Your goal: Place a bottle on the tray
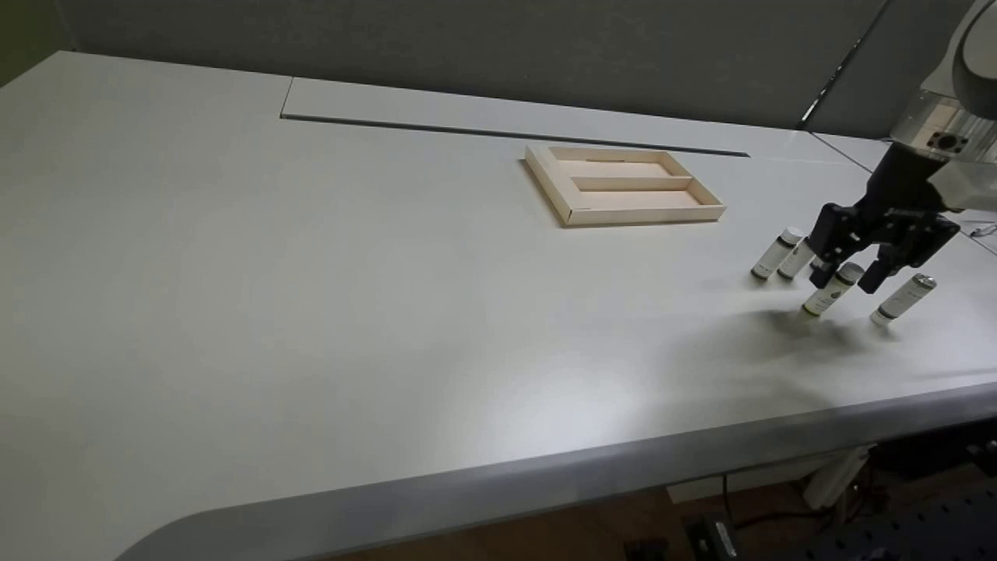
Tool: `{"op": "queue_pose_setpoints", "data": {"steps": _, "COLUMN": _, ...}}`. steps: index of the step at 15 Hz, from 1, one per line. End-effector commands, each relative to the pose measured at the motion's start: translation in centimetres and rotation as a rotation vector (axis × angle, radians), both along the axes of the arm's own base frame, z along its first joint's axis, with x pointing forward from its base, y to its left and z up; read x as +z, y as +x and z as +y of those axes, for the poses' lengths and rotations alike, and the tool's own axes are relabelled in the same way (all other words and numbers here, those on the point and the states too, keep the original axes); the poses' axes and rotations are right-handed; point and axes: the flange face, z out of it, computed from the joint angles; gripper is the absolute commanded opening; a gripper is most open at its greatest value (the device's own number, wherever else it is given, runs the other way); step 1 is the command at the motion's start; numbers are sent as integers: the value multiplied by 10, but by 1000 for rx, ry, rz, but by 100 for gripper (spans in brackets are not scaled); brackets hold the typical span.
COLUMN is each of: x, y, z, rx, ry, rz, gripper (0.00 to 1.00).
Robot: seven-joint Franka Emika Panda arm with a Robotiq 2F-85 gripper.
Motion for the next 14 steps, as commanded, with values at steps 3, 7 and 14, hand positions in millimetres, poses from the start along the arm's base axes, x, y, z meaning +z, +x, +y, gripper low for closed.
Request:
{"op": "queue_pose_setpoints", "data": {"steps": 3, "x": -2, "y": 5, "z": 0, "rx": -18, "ry": 2, "rz": -7, "gripper": 21}}
{"op": "queue_pose_setpoints", "data": {"steps": 7, "x": 6, "y": 13, "z": 1, "rx": -45, "ry": 41, "rz": -1, "gripper": 7}}
{"op": "queue_pose_setpoints", "data": {"steps": 14, "x": 70, "y": 87, "z": 4, "rx": -70, "ry": 251, "rz": 26, "gripper": 7}}
